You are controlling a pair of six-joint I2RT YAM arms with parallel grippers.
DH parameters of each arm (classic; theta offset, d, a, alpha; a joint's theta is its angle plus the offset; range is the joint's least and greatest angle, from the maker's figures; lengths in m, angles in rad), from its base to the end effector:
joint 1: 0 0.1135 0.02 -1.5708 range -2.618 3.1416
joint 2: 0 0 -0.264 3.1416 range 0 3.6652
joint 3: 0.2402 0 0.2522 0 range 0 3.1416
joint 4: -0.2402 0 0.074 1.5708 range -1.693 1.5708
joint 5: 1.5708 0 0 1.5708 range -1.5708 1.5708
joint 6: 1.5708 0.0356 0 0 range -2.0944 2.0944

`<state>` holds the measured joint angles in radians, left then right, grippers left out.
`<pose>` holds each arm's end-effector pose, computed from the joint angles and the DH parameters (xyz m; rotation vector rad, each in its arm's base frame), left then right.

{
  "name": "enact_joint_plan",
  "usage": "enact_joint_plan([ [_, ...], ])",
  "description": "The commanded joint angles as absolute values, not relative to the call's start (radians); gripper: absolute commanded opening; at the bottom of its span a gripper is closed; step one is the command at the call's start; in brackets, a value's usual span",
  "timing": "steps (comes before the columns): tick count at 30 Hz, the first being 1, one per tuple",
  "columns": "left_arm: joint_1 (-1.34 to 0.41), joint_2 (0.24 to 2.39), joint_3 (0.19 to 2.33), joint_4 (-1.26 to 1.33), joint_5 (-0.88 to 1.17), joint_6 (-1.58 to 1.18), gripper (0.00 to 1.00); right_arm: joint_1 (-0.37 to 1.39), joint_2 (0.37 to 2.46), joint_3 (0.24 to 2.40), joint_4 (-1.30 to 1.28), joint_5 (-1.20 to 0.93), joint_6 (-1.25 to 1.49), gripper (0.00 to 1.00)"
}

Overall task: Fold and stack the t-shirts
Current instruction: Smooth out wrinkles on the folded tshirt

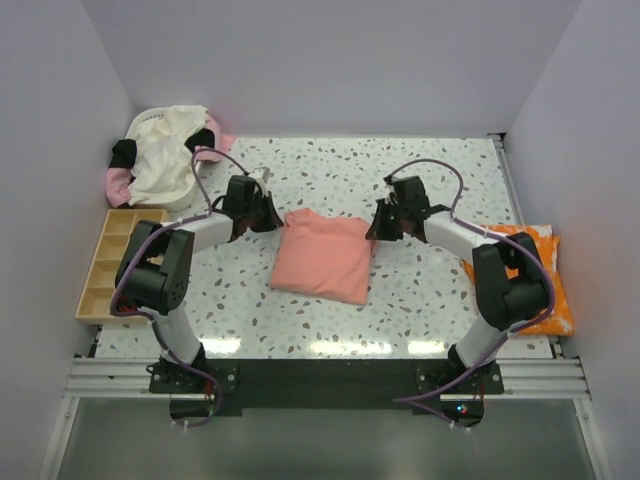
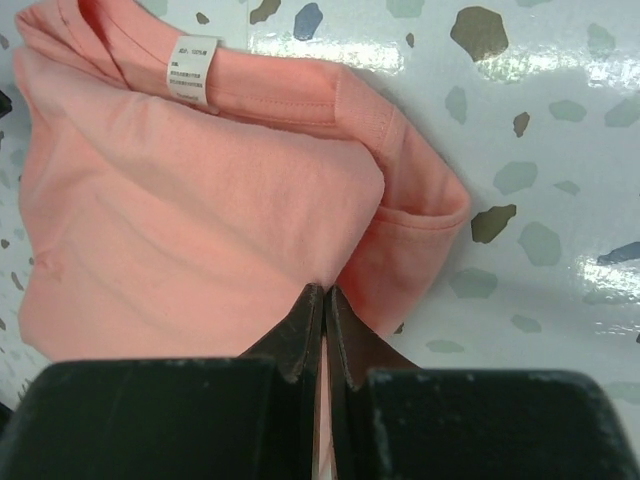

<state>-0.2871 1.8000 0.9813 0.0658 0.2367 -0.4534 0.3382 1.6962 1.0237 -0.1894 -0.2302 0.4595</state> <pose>0.3529 -0.1129 0.1584 -0.0756 2.3863 -0.6382 0.3301 0.1247 0.1873 0.0448 2.5050 0.6264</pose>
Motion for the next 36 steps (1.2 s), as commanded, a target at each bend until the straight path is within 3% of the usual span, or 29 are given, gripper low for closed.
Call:
enact_joint_plan([
  [1,-0.270,1.769,1.002,0.118,0.268,-0.453,0.04,0.325,1.670,1.000,-0.207,-0.198,0.428,0.00],
  [5,-0.270,1.763,0.974,0.172,0.330,-0.465,0.44,0.327,1.684,1.003,-0.198,-0.219,0.431,0.09],
  [8,-0.272,1.775,0.965,0.201,0.383,-0.471,0.52,0.327,1.695,1.011,-0.195,-0.225,0.431,0.14],
  [13,-0.276,1.810,0.976,0.221,0.413,-0.483,0.53,0.327,1.713,1.020,-0.190,-0.239,0.430,0.17],
  [21,-0.294,1.847,1.000,0.186,0.364,-0.476,0.39,0.327,1.729,1.029,-0.187,-0.247,0.429,0.17],
  [30,-0.317,1.845,0.988,0.186,0.285,-0.472,0.37,0.327,1.740,1.034,-0.184,-0.256,0.425,0.18],
  [33,-0.334,1.864,1.011,0.178,0.270,-0.468,0.28,0.327,1.741,1.034,-0.189,-0.255,0.425,0.17],
  [34,-0.337,1.868,1.017,0.173,0.261,-0.465,0.18,0.325,1.741,1.034,-0.190,-0.252,0.422,0.17],
  [36,-0.342,1.871,1.025,0.170,0.252,-0.463,0.12,0.325,1.740,1.031,-0.195,-0.247,0.417,0.17],
])
